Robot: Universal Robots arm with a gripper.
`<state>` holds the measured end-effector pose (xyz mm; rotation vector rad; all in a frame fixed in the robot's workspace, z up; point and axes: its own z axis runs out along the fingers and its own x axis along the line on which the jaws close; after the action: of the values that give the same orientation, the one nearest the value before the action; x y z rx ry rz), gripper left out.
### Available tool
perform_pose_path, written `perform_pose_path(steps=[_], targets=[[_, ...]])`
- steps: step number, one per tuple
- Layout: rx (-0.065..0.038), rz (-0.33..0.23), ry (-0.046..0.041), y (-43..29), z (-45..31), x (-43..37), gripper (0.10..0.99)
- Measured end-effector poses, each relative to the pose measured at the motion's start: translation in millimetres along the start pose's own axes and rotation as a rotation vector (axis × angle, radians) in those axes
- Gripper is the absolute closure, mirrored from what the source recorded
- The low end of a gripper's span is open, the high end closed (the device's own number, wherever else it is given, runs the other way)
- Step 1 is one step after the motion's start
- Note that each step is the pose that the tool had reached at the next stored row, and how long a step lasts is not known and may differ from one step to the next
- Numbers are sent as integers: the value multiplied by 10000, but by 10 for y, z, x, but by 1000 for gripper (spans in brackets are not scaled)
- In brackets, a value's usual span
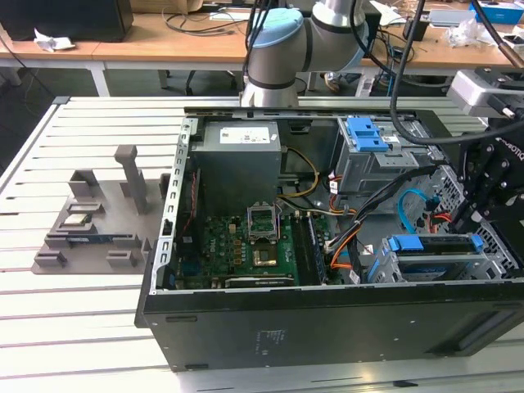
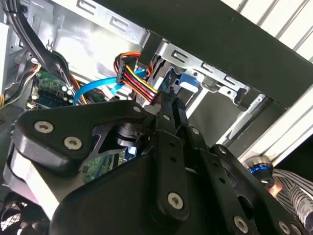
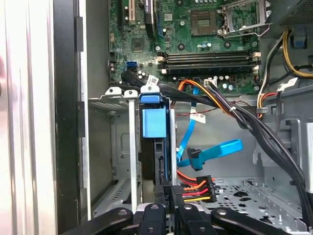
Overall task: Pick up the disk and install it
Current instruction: 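Insert the first disk wire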
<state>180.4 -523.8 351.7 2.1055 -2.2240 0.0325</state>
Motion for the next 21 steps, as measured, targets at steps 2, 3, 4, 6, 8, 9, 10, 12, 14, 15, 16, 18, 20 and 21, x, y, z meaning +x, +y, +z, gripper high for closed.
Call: perform_pose_path(steps=[2,3,4,6,8,9,10,12,14,15,16,18,20,21], targets=[[2,-32,1,2,22,-1,922],[4,-49,3,5,33,0,922],[4,-65,3,7,44,2,922],[7,-93,4,8,61,2,922],[8,-117,5,8,78,2,922],[9,-122,6,9,82,3,922],[10,-127,7,9,86,3,922],[10,-138,6,9,96,4,922],[11,-153,8,12,110,5,922],[10,-155,5,14,117,6,922],[11,-159,4,15,126,6,922],[13,-166,10,17,141,5,922],[14,-168,15,22,154,5,922],[14,-169,13,28,160,5,922]])
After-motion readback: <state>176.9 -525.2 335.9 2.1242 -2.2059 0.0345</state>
